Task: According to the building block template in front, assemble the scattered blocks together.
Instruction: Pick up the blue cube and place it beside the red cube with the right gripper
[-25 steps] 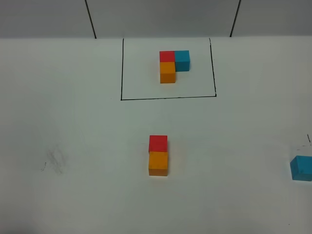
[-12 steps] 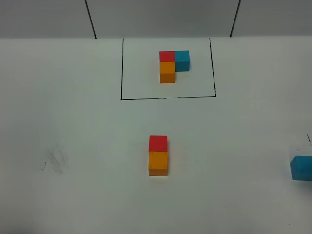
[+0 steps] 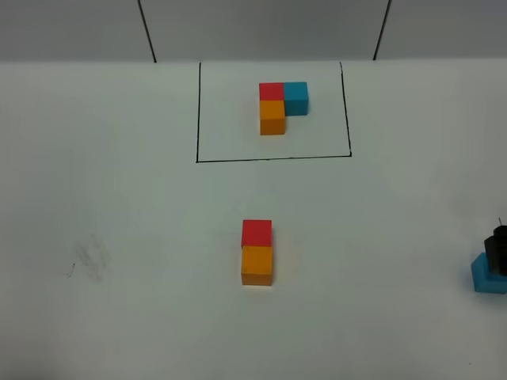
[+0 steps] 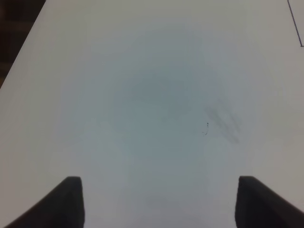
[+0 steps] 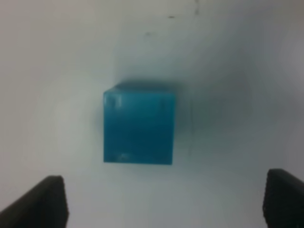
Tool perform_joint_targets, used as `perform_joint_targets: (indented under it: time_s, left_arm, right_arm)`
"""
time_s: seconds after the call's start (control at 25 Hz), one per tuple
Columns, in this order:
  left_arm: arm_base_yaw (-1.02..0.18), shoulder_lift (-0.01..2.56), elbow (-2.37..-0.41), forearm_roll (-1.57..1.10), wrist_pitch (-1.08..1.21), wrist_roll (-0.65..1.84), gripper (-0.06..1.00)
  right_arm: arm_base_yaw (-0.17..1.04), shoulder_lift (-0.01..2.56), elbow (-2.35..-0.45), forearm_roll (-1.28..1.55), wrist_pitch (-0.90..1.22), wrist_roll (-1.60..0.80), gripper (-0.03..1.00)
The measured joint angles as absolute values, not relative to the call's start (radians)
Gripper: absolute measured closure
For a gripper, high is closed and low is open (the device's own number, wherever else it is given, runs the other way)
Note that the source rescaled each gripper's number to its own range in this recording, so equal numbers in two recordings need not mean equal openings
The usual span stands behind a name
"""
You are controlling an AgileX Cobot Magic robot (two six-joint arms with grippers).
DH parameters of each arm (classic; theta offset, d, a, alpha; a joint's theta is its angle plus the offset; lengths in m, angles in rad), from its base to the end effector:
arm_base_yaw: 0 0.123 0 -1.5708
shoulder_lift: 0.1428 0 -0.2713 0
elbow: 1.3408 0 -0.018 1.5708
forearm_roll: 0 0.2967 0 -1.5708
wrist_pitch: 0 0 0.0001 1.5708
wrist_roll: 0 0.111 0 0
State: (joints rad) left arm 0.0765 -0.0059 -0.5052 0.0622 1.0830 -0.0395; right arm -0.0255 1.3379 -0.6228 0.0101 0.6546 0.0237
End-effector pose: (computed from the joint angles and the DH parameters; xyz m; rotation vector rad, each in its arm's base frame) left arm 0.0637 0.0110 0.2904 -0.1233 2.0516 0.0975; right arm 0.2577 -0.0059 0.1270 0.0803 2.8521 0.0100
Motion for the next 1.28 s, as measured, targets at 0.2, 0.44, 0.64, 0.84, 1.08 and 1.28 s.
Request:
perform_joint_targets:
  time_s: [0.2, 0.44, 0.64, 0.84, 1.08, 1.28]
  left_arm:
    - [0.076, -0.006, -0.505, 0.062, 1.083, -0.039, 0.45]
    - [0.076, -0.006, -0.505, 0.062, 1.083, -0.039, 0.45]
    - [0.076, -0.006, -0.505, 0.062, 1.083, -0.039, 0.45]
    - [0.076, -0.006, -0.505, 0.062, 1.083, -0.039, 0.45]
    - [0.076, -0.006, -0.505, 0.062, 1.083, -0.039, 0.45]
    - [0.076, -0.006, -0.505, 0.062, 1.083, -0.039, 0.45]
  right_arm:
    - [-0.026, 1.405, -0.623, 0.021, 0.599, 0.024, 0.19]
    - [-0.026, 1.47, -0.623, 0.022, 0.55, 0.024, 0.19]
    - [-0.016, 1.507, -0.623, 0.041, 0.519, 0.006, 0.19]
    - [0.003, 1.54, -0.623, 0.049, 0.497, 0.0, 0.19]
    - [0.004, 1.595, -0.623, 0.051, 0.453, 0.0, 0.19]
    - [0.004, 1.641, -0.623, 0.051, 0.422, 0.0, 0.19]
